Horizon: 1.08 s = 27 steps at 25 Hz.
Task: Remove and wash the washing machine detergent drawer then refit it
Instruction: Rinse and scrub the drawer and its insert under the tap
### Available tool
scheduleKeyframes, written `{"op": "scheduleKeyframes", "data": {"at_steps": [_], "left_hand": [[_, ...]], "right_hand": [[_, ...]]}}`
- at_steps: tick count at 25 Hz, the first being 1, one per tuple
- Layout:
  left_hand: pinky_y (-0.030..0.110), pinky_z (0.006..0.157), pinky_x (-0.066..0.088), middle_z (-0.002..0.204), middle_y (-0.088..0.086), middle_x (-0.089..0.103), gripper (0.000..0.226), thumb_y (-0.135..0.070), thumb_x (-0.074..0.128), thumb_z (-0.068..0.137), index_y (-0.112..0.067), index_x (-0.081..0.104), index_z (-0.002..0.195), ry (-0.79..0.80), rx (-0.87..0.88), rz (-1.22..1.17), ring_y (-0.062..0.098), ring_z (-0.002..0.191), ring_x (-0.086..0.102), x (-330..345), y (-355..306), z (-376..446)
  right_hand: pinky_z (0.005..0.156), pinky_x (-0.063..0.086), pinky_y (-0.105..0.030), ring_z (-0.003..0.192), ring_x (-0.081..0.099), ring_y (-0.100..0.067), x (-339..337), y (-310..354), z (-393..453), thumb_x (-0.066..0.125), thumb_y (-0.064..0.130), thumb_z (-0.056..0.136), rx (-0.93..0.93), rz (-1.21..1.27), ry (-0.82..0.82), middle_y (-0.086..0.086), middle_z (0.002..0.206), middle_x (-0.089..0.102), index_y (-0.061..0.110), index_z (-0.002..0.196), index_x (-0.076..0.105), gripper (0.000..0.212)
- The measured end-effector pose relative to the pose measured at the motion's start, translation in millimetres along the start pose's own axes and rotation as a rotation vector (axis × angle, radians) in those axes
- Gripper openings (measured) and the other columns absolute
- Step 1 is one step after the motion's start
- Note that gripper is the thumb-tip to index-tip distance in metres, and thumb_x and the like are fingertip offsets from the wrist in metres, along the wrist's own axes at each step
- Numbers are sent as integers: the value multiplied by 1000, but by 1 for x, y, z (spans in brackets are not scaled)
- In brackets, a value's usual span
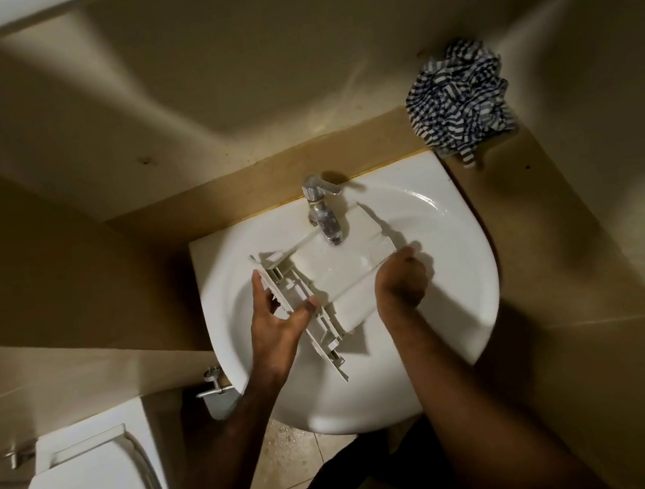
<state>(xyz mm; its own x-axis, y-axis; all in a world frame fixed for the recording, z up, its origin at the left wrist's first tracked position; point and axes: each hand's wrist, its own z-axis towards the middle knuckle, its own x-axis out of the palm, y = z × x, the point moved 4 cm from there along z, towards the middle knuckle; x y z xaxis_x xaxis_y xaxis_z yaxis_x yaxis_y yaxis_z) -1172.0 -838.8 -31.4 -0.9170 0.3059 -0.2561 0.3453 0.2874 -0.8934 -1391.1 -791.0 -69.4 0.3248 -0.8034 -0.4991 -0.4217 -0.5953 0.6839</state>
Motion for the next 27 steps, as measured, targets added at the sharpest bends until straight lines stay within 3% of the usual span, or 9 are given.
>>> {"op": "scheduleKeyframes", "data": {"at_steps": [3, 6, 10, 12, 15, 16, 20, 24, 27], "left_hand": [[49, 108, 54, 130, -10, 71, 102, -53, 84, 69, -36, 35, 157, -20, 8, -4, 14, 127, 63, 1, 0, -2], [53, 111, 50, 133, -7, 70, 108, -58, 83, 68, -37, 30, 160, -16, -9, 16, 18, 129, 62, 0, 2, -1], [52, 113, 48, 136, -6, 68, 112, -58, 86, 66, -36, 30, 161, -22, -30, 15, 17, 132, 60, -1, 3, 1], [52, 113, 48, 137, -8, 67, 111, -57, 85, 67, -36, 29, 161, -27, -29, 21, 16, 133, 59, 0, 3, -1], [52, 113, 48, 135, -11, 68, 110, -59, 84, 69, -39, 28, 161, -27, -20, 33, 15, 132, 60, 1, 1, -2], [52, 114, 48, 136, -10, 68, 110, -60, 83, 68, -39, 28, 161, -23, -18, 32, 16, 133, 60, 0, 2, -1], [53, 115, 47, 141, -6, 66, 113, -61, 83, 67, -38, 27, 162, -15, -32, 18, 19, 136, 58, 0, 3, 0], [50, 112, 50, 132, -15, 69, 111, -59, 82, 67, -38, 28, 162, -27, -20, 20, 13, 130, 61, 0, 1, -1], [52, 113, 48, 136, -10, 68, 114, -61, 84, 66, -40, 26, 162, -3, -27, 21, 16, 132, 60, -2, 2, 0]], "right_hand": [[102, 43, -43, 127, 56, -44, -3, -12, -22, 39, 28, 113, -170, 72, 8, -26, 135, 62, -3, 133, 62, 44], [113, 30, -35, 144, 39, -36, -2, -29, -43, 40, 28, 113, -309, 61, 87, -23, 159, 41, 3, 157, 38, 51], [104, 37, -37, 129, 55, -44, -4, -5, 7, 36, 21, 114, -183, 89, 78, -33, 137, 60, -10, 135, 60, 45], [107, 36, -38, 134, 50, -43, 2, -9, -6, 36, 21, 113, -156, 100, 38, -31, 144, 54, -6, 145, 52, 45], [111, 36, -41, 141, 42, -43, 12, -34, -52, 38, 32, 113, -150, 168, 78, -31, 158, 38, 3, 163, 20, 60], [113, 35, -41, 142, 42, -43, 10, -34, -48, 38, 35, 113, -129, 192, 80, -32, 159, 37, 2, 163, 18, 63], [110, 42, -49, 130, 53, -51, 7, -16, 4, 35, 33, 113, 62, 237, -22, -38, 141, 52, -11, 144, 43, 55], [114, 40, -48, 141, 42, -47, 25, -38, -62, 38, 36, 112, -52, 211, 81, -33, 159, 35, 2, 164, 10, 68], [115, 35, -46, 145, 39, -47, 19, -37, -41, 39, 39, 111, -67, 160, 121, -34, 160, 32, -3, 163, 10, 72]]}}
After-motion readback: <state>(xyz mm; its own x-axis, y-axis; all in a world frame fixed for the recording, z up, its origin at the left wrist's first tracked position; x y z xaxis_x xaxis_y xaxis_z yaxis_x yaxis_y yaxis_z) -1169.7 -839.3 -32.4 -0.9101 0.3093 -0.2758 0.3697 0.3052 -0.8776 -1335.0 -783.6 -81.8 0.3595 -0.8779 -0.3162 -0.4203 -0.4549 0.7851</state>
